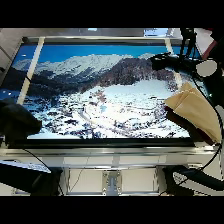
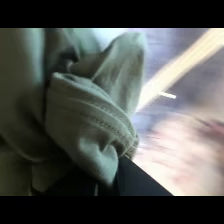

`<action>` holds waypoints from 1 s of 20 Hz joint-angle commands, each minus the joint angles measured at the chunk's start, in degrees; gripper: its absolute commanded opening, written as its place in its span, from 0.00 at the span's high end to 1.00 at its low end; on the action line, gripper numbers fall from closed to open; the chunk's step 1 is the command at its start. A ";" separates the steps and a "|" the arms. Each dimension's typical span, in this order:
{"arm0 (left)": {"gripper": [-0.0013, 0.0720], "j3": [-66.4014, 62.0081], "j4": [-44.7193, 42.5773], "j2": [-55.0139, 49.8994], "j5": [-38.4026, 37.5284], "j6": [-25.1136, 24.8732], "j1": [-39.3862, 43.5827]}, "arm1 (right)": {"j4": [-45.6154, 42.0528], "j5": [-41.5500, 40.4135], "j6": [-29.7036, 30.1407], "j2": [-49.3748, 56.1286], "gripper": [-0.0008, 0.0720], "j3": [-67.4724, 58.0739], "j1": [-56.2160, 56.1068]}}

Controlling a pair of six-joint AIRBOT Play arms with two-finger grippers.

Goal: Fold the shirts.

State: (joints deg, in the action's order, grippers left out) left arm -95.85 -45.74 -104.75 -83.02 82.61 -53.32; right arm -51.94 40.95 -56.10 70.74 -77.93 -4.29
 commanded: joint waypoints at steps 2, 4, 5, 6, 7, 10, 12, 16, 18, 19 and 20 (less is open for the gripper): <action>0.97 0.02 20.26 -0.22 -2.38 -9.84 13.64 | 0.13 -0.28 0.00 -0.04 0.81 0.02 0.13; 0.97 0.02 16.72 -0.22 -2.10 -10.54 25.64 | -0.83 -0.07 -0.02 -0.04 0.81 0.02 0.15; 0.97 0.02 15.10 -0.22 -1.20 -10.91 31.87 | -1.42 0.07 -0.02 -0.04 0.81 0.02 0.15; 0.97 0.02 13.81 -0.22 0.61 -11.39 38.58 | -2.12 0.15 0.00 -0.04 0.81 0.02 0.15; 0.97 0.02 13.20 -0.24 2.56 -11.67 44.78 | -3.69 0.17 0.00 -0.04 0.81 0.02 0.15; 0.97 0.02 10.45 -0.26 10.43 -13.62 62.88 | -10.12 0.33 -0.02 -0.04 0.81 0.02 0.15; 0.97 0.02 6.08 -0.48 16.94 -13.40 73.26 | -13.86 0.31 -0.02 -0.04 0.81 0.02 0.15; 0.95 0.00 3.02 -1.79 28.09 -13.42 85.20 | -18.29 1.03 -0.02 -0.04 0.81 0.02 0.15; 0.26 -3.10 3.13 -1.73 29.55 -13.09 85.00 | -20.33 2.60 0.00 -0.02 0.81 0.02 0.15; 0.06 -5.77 3.10 -1.64 28.48 -12.85 83.78 | -22.25 3.54 -0.02 -0.02 0.81 0.02 0.15; 0.06 -9.07 3.10 -1.46 26.12 -12.02 81.74 | -24.44 4.44 -0.02 -0.04 0.81 0.02 0.15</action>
State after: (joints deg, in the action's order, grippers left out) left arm -99.96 -41.54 -106.28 -58.04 69.60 28.16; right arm -70.78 43.05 -56.10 70.74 -77.93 -4.19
